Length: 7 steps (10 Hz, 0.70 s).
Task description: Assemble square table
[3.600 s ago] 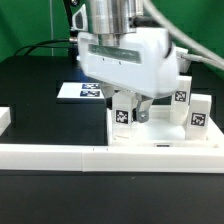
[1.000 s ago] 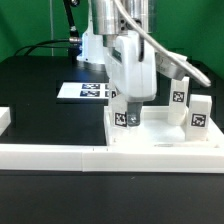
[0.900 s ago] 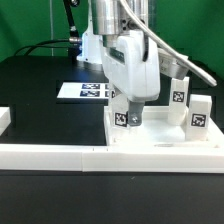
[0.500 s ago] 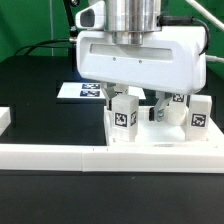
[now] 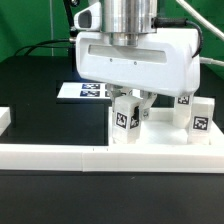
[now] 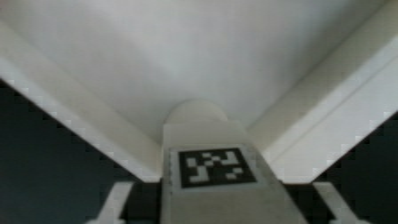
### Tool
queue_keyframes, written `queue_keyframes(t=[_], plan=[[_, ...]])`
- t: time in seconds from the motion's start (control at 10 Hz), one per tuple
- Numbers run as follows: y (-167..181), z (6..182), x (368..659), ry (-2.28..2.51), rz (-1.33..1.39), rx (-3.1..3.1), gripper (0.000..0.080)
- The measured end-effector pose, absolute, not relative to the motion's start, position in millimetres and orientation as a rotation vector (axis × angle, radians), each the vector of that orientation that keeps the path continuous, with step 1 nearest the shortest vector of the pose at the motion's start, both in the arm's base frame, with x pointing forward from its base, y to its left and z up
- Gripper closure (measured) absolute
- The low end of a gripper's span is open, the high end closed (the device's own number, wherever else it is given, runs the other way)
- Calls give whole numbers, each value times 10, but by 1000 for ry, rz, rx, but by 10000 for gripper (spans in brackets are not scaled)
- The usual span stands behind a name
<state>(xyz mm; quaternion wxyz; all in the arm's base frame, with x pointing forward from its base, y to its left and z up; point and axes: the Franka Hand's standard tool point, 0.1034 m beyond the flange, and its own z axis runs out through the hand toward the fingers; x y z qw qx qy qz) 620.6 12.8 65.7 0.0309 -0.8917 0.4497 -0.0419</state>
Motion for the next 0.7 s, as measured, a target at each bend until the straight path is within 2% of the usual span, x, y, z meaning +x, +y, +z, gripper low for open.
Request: queue_keyframes(t=[0.5,0.7], plan=[[75,654,6275,2349,-4,-1957,509],[96,652,6280,2550,50,-1632,509]])
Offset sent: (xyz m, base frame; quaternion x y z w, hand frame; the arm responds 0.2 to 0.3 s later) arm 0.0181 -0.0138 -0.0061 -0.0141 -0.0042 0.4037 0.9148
